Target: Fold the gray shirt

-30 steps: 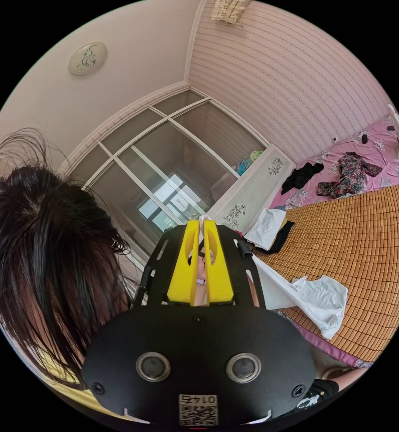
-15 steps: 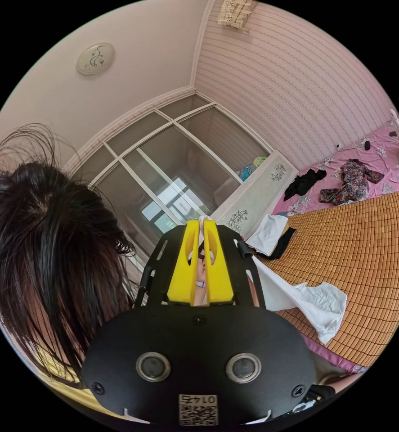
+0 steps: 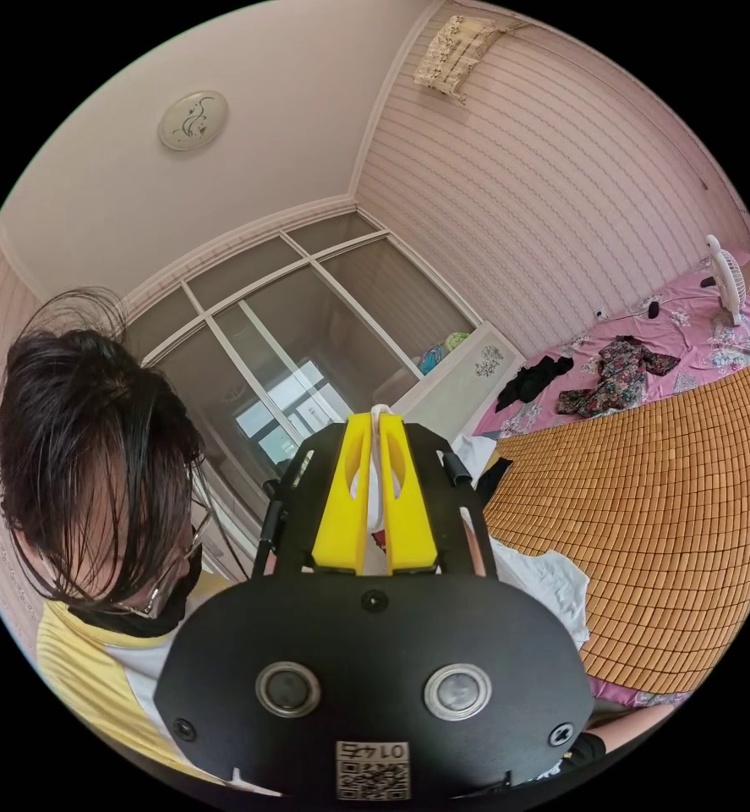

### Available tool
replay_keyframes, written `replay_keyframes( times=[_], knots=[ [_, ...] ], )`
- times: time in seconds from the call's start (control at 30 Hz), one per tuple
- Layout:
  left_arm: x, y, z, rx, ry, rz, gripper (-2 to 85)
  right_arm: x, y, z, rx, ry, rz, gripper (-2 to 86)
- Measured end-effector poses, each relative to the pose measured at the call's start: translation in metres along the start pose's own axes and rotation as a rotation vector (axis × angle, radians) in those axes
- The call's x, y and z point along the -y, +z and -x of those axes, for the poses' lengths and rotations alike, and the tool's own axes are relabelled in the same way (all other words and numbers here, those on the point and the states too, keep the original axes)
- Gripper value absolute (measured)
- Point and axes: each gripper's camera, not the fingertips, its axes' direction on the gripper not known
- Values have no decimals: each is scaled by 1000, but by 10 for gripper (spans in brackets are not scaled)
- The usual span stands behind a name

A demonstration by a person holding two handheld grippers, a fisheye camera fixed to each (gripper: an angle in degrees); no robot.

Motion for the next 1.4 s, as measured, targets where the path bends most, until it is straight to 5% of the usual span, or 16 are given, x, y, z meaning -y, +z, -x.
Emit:
replay_keyframes(
  times=[0.5,0.83,0.93,1.1,1.27,1.4],
  knots=[
    [75,-66,-43,-50,187,-185,-7,44,-79,41,-138,-239,-173,7],
    [40,164,67,113,-11,229,-7,149,45,-115,-499,-27,95,7],
    [46,214,75,93,-45,239,-7,196,48,-138,-478,50,-20,7],
    [96,226,49,44,70,77,-7,250,24,-75,-400,-159,-290,7],
    [58,220,47,-36,143,81,-7,198,-3,-63,-353,-288,-267,7],
    [-31,211,69,-82,108,209,-7,85,-27,-111,-363,-182,-158,7]
  ],
)
